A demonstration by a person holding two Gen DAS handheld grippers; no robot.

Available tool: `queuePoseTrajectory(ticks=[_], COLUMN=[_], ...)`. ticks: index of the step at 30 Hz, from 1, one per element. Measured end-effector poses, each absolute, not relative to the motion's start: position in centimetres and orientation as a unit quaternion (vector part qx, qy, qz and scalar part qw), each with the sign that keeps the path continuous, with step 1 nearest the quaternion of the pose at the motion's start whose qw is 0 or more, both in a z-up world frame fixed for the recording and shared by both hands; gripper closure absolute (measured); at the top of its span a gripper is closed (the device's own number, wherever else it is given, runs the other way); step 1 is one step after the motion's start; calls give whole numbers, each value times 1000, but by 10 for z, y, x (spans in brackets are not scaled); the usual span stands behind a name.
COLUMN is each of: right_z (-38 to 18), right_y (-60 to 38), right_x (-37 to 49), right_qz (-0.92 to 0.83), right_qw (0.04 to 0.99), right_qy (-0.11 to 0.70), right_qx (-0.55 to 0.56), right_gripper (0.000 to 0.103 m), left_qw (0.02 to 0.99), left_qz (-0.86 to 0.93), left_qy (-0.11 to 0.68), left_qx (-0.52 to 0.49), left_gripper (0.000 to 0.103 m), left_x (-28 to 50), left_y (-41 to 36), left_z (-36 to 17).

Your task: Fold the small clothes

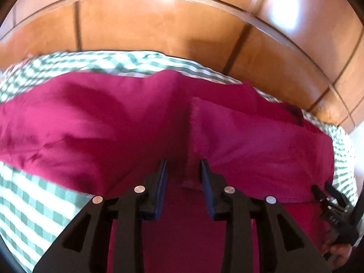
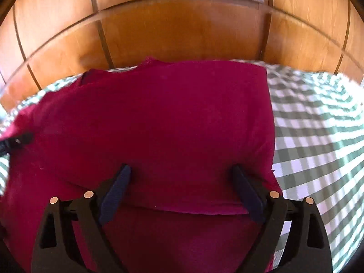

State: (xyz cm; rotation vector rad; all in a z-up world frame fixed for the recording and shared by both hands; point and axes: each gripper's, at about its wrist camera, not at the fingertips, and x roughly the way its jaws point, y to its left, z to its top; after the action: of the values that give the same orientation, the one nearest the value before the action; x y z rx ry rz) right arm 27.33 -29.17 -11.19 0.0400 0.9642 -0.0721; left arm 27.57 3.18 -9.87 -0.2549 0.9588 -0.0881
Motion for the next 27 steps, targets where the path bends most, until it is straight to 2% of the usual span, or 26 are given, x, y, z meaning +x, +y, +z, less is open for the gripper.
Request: queuePoseTrajectory(ticks=[3,7,9,12,14,18,24,27], right_z=[-114,-115,-114,-113,-113,-114,-114,-114], right_y=[-297,-298,-297,-293,-289,-287,-286,-285], right_x=[273,276,272,272,274,275,276,276], right_qz=[-32,-33,-31,-31,-34,-34,-36,-37], right_qw=[885,885,886,885,884,884,885,885], right_qy=[464,463,462,464,466,466,465,465], right_qx=[27,23,23,19,13,11,6,5], right_gripper=[12,11,9,5,4,4,4,4], left_qw=[874,863,859,850,849,832,793,775], left_qz=[-38,-31,-10,7,35,99,174,192], left_qy=[459,460,459,449,430,390,359,341], left_qx=[-155,-209,-226,-274,-306,-382,-460,-496], left_gripper=[74,69,60,56,46,41,42,48], left_x=[262,235,223,202,190,167,152,150], left_y=[51,86,104,144,170,241,327,363], left_z=[-95,-93,-93,-95,-96,-99,-110,-118])
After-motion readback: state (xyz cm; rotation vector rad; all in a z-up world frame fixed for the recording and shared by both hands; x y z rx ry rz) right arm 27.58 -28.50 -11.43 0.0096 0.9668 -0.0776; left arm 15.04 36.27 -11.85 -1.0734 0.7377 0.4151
